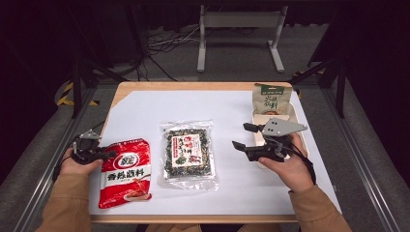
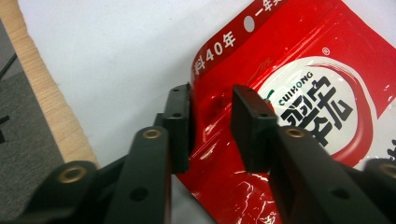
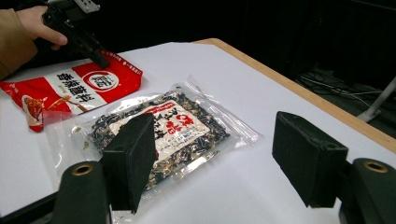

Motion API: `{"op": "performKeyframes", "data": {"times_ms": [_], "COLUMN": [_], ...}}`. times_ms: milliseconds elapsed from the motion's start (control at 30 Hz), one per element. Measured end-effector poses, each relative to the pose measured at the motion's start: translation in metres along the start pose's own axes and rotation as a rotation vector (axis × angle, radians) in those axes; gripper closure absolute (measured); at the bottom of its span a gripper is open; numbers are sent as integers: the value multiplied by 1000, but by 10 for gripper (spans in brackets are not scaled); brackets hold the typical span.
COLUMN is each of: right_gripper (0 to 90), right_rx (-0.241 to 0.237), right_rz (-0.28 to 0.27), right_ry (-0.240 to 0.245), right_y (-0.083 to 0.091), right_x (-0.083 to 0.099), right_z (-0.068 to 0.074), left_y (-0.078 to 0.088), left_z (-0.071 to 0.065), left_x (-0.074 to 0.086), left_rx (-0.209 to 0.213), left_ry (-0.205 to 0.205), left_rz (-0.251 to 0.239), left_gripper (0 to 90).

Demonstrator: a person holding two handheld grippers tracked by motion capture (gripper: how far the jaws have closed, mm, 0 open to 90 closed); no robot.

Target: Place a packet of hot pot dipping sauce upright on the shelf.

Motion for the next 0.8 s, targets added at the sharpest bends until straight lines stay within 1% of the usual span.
{"op": "performKeyframes", "data": {"times_ms": [33,100,233,400,433,567,633,667,700,733,767,800], "right_gripper": [305,305,305,305,305,305,310,319,331,374,413,413], "right_rx": [0,-2,-2,0,1,3,5,5,3,-1,-8,-8], "right_rz": [1,1,2,2,2,2,4,6,6,9,16,16], "right_ry": [0,1,0,-1,-1,-2,-4,-4,-4,-3,-3,-3], "right_y": [0,-1,-1,-1,0,0,0,0,0,0,0,0], "right_x": [0,0,1,1,1,1,2,2,2,2,2,2], "right_z": [0,0,0,0,0,-1,-1,-1,-1,0,0,0], "left_y": [0,-1,0,1,3,16,23,26,26,34,38,38], "left_z": [0,-1,-1,-3,-4,-5,-7,-8,-8,-12,-14,-14], "left_x": [0,0,-1,-3,-3,-7,-9,-11,-11,-14,-15,-15], "left_rx": [-2,-1,-15,-31,-30,-9,-10,-12,-12,-16,-16,-16], "left_ry": [2,4,-1,0,2,12,24,19,19,17,14,14], "left_rz": [3,6,12,20,12,-26,-27,-28,-28,-37,-39,-39], "left_gripper": [745,798,865,887,888,891,892,892,892,893,893,893]}}
Point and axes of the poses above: each handheld gripper's, and its own axes: y roughly backward along the jaws, x roughly out of its underside, z roughly to its left, the point moved 1 cm from there along -y, roughly forward along the jaws, and after that the axes turned 8 degrees about y, right-handed, at the moved point
